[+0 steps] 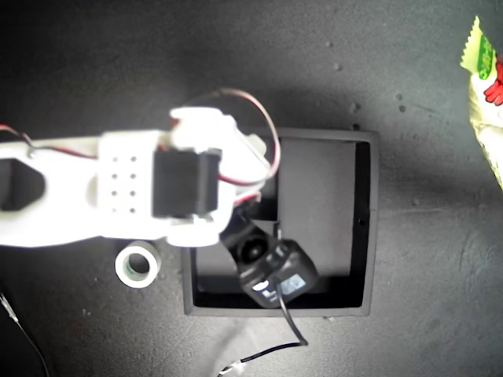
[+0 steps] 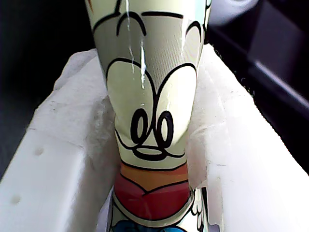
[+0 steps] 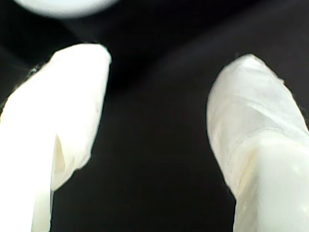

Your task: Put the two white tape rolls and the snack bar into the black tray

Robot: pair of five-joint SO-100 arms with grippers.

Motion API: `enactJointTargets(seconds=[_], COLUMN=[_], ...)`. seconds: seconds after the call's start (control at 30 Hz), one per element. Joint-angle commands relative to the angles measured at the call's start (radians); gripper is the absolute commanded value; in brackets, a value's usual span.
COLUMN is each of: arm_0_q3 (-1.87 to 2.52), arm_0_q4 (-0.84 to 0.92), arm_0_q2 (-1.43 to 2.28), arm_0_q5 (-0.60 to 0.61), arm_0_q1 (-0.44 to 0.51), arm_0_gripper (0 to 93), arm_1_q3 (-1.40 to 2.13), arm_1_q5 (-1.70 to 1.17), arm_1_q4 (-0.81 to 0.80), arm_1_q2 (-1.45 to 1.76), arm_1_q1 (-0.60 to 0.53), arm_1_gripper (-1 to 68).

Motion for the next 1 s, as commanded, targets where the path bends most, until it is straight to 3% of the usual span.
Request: enactJointTargets(seconds=[0.0, 0.13, 0.33, 0.6, 0.63, 0.73, 0.77, 0.87, 0.97], arm_0_q3=[0.071, 0.216, 0.485, 0.762, 0.787, 0.870, 0.905, 1.062, 1.216], arm_0_q4=[0.018, 0.018, 0.015, -0.041, -0.044, -0.060, -0.071, -0.173, -0.314], arm_0_q2=[0.357, 0.624, 0.811, 0.767, 0.765, 0.782, 0.796, 0.884, 0.982], arm_0_q5=[-0.032, -0.075, -0.160, -0.252, -0.267, -0.328, -0.356, -0.431, -0.506], arm_0_q1=[-0.021, 0.006, 0.179, 0.416, 0.445, 0.526, 0.551, 0.601, 0.649], arm_0_gripper=[15.5, 14.9, 14.7, 14.6, 14.6, 14.6, 14.7, 14.7, 14.6], arm_1_q3=[0.054, 0.106, 0.140, 0.086, 0.046, 0.061, 0.037, -0.049, -0.123], arm_1_q5=[-0.485, -0.198, 0.002, 0.152, 0.095, -0.420, -0.653, -1.223, -1.572], arm_1_q4=[-0.101, -0.091, -0.041, 0.107, 0.109, -0.225, -0.270, -0.276, -0.199], arm_1_q2=[0.032, 0.026, 0.031, -0.041, -0.081, -0.112, -0.112, -0.112, -0.114], arm_1_q1=[0.051, 0.041, 0.104, 0.222, 0.232, 0.281, 0.281, 0.189, 0.081], arm_1_gripper=[-0.8, -0.6, -0.6, -0.6, -0.7, -0.7, -0.7, -0.7, -0.7])
